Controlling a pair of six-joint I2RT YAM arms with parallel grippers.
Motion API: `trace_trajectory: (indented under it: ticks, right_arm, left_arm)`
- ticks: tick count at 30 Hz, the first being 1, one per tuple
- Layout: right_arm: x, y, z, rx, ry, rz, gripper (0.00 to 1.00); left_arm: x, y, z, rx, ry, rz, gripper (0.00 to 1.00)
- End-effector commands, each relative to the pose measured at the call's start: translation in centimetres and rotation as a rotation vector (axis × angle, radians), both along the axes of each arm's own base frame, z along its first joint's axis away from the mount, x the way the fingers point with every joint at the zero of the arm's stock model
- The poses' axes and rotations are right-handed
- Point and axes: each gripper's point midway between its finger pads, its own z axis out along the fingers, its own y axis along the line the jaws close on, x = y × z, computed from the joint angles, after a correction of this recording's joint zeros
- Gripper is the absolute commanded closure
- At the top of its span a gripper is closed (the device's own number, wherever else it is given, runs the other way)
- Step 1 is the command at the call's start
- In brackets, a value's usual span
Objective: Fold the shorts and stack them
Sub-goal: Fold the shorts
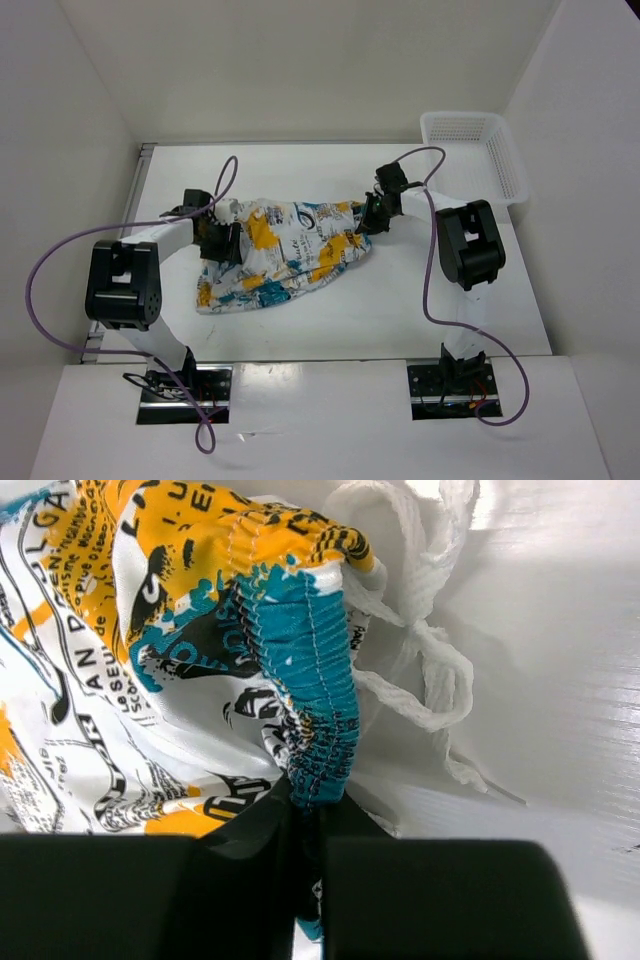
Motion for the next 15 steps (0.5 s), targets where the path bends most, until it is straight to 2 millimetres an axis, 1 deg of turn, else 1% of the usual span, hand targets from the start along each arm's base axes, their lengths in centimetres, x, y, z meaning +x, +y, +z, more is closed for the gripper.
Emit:
trace_trajectory:
  ticks: [1, 2, 3, 4, 5, 6, 7, 8, 9, 10, 11, 12, 13, 14, 15]
  right_arm:
    - [0.8, -0.2, -0.6, -0.019, -0.024, -0.038, 0.93]
    - [1.0, -0.4, -0.3, -0.027, -0.037, -0.045, 0.98]
    - [1.3, -0.7, 0.1, -0.041, -0.05, -0.066, 1.0]
    - [1.1, -1.1, -0.1, -0.063, -0.041, -0.076, 1.0]
    - [1.3, -1.4, 0.9, -0.076, -0.064, -0.088, 1.0]
    - [1.1, -2.0, 1.1, -0.1, -0.058, -0.112, 1.0]
    - [1.4, -3.0, 1.3, -0.151, -0.077, -0.143, 1.0]
    - [1.7, -3.5, 2.6, -0.169, -0.107, -0.161, 1.0]
    - [1.4, -4.0, 2.9, -0.186, -0.108, -0.184, 1.0]
    - [1.6, -5.3, 3.4, -0.222, -0.121, -0.217, 1.0]
    - [1.4, -6.3, 4.4, -0.232, -0.137, -0.241, 1.0]
    - [1.2, -6.6, 4.6, -0.244, -0.144, -0.249, 1.0]
    - [0.9, -7.9, 4.8, -0.279, -0.135, -0.277, 1.0]
    - [0.8, -8.3, 5.3, -0.295, -0.142, -0.288, 1.0]
    - [0.5, -9.2, 6.1, -0.316, -0.157, -0.301, 1.0]
  left_arm:
    - [0.8, 0.4, -0.8, 0.026, 0.002, 0.004, 0.37]
    - [0.8, 0.4, -0.8, 0.026, 0.002, 0.004, 0.37]
    - [1.1, 0.4, -0.4, 0.026, -0.003, 0.004, 0.37]
    - [1.7, 0.4, 0.3, 0.026, -0.012, 0.004, 0.37]
    - [1.9, 0.4, 0.7, 0.026, -0.016, 0.004, 0.35]
    - [2.2, 0.4, 1.1, 0.026, -0.021, 0.004, 0.34]
    - [2.4, 0.4, 1.9, 0.026, -0.032, 0.004, 0.34]
    - [3.2, 0.4, 3.2, 0.025, -0.065, 0.004, 0.32]
    - [3.6, 0.2, 3.6, 0.016, -0.077, 0.001, 0.31]
    - [3.7, 0.3, 4.3, 0.004, -0.086, 0.004, 0.3]
    - [4.0, 0.3, 4.8, 0.004, -0.093, 0.004, 0.29]
    - [4.0, 0.0, 4.9, -0.011, -0.092, -0.003, 0.28]
    - [4.3, -0.3, 5.4, -0.028, -0.104, -0.011, 0.28]
    - [4.3, -0.3, 5.4, -0.028, -0.104, -0.011, 0.28]
    - [4.2, -0.3, 5.0, -0.028, -0.094, -0.011, 0.28]
